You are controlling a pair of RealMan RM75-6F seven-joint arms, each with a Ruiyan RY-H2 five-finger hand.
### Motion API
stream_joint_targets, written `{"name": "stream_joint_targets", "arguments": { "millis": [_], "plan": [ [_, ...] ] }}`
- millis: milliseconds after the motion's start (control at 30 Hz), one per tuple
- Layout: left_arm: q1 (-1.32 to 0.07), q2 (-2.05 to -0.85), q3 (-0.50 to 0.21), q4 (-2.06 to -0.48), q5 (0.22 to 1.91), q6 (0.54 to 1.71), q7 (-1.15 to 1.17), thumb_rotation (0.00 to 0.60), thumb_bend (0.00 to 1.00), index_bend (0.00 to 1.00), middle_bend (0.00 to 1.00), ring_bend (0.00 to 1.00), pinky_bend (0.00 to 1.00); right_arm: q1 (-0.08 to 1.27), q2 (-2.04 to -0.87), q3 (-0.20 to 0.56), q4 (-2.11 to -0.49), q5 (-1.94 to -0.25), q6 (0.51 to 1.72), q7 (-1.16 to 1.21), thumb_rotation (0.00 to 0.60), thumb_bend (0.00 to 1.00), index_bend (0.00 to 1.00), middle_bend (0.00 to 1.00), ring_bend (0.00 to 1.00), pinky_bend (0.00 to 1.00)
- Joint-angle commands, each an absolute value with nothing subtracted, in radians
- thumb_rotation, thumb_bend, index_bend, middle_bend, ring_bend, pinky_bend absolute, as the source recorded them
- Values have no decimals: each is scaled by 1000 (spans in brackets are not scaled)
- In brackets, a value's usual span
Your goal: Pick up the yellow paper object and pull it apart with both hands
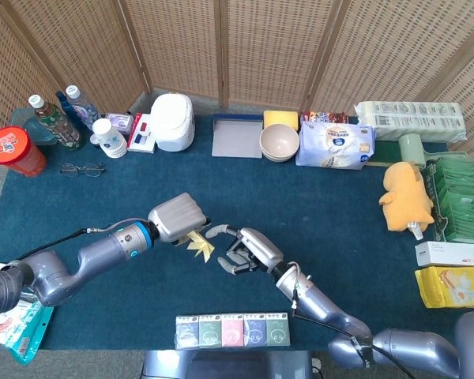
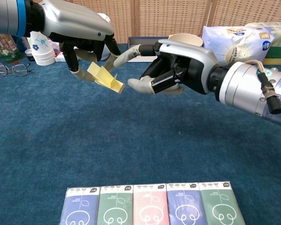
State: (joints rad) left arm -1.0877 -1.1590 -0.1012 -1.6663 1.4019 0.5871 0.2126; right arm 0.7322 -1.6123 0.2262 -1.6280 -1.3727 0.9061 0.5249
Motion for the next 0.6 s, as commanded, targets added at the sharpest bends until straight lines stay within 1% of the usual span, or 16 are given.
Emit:
{"name": "stream_joint_targets", "arguments": {
  "millis": [33, 600],
  "plan": [
    [-1089, -1160, -100, -1663, 1401, 587, 210, 600, 389, 689, 919, 928, 787, 734, -1614, 226, -1628, -1372, 907, 523, 600, 450, 285, 995, 1000, 1000],
    [-1100, -1174, -96, -1648, 1395, 585, 199, 600, 389, 689, 919, 928, 787, 753, -1631, 223, -1626, -1361, 895, 501, 600, 450, 294, 995, 1000, 1000]
  ]
}}
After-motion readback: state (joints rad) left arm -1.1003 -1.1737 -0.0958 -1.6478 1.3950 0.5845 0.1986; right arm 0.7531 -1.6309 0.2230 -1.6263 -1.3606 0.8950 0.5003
